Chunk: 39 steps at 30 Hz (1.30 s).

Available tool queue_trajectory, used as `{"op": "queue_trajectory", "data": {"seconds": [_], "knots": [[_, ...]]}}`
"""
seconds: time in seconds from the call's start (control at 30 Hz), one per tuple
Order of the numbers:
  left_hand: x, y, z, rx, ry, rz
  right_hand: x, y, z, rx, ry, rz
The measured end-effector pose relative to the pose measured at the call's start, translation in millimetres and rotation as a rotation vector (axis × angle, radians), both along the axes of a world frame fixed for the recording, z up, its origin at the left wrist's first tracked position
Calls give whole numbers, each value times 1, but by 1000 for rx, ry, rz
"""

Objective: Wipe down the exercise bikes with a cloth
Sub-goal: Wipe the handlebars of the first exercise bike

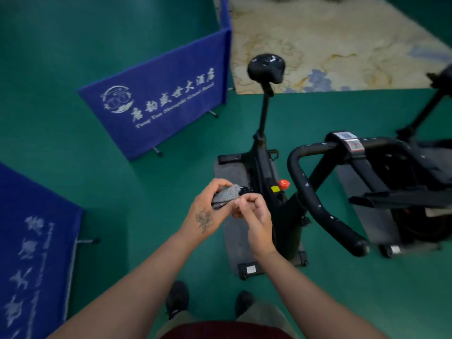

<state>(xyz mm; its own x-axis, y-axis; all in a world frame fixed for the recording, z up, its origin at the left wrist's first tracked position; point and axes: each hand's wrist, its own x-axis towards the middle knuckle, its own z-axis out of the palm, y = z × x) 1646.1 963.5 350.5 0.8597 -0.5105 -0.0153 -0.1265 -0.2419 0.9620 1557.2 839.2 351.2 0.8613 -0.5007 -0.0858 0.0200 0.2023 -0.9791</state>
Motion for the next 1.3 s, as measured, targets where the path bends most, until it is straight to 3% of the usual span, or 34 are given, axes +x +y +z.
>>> {"op": "queue_trajectory", "data": {"seconds": [0.2,0.57,0.77,1.0,1.17,1.3], "knots": [[34,11,11,-62,-47,-302,-3,24,4,-40,46,-248],[20,-25,43,-142,-40,-580,-49,41,47,-159,35,-527],[-2,-52,62,-150,-105,-647,-107,23,65,-354,54,-519],[-17,-73,89,-142,-120,-696,-166,-5,56,-510,80,-668],[-25,-94,104,-128,-197,-740,-181,-43,52,-562,80,-766],[-31,-105,110,-125,-281,-748,-176,-66,61,-645,59,-704]]}}
